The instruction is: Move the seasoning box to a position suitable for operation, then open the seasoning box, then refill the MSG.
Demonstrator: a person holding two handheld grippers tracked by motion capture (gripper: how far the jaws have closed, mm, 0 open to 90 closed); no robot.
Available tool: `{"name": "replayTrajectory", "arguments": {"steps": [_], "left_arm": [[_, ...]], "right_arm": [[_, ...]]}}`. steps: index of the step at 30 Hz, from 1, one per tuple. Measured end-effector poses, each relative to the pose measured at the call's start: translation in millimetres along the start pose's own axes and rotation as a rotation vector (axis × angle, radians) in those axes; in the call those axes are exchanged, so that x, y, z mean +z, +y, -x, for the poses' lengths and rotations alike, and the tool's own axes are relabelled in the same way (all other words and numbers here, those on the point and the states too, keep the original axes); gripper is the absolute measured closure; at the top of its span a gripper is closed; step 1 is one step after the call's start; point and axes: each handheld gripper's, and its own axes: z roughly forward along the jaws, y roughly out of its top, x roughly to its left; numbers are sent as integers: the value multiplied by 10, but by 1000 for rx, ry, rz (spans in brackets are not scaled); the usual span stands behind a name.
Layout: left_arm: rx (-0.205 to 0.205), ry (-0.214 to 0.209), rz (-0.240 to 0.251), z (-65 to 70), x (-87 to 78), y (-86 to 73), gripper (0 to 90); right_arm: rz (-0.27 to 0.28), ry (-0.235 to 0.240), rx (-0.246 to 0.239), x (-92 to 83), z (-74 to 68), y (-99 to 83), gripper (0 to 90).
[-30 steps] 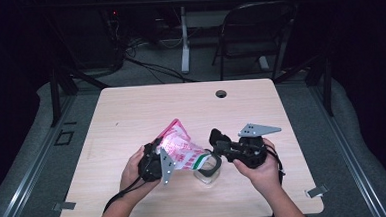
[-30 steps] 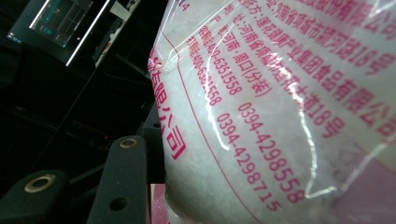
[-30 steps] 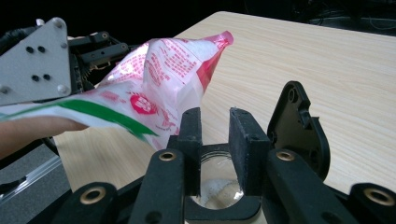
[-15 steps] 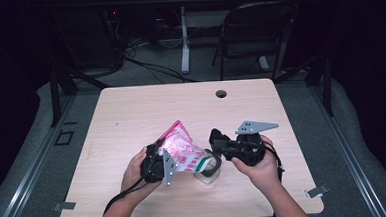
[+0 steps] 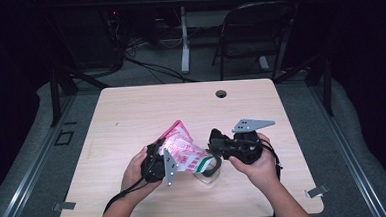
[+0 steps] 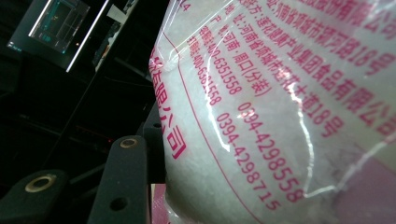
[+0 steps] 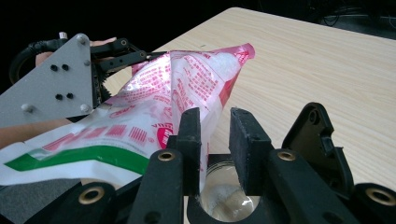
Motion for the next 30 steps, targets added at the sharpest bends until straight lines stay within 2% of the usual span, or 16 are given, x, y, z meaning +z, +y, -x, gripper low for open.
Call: {"name": "replayTrajectory", "arguments": {"steps": [4,30], "left_arm": [[15,-2,-1,3,6,10,552],[42,-3,-5,59,23,30,554]], "right_arm": [[-2,2,-3,1,-11,10,740],[-17,13,-15,36,-43,38,719]]}}
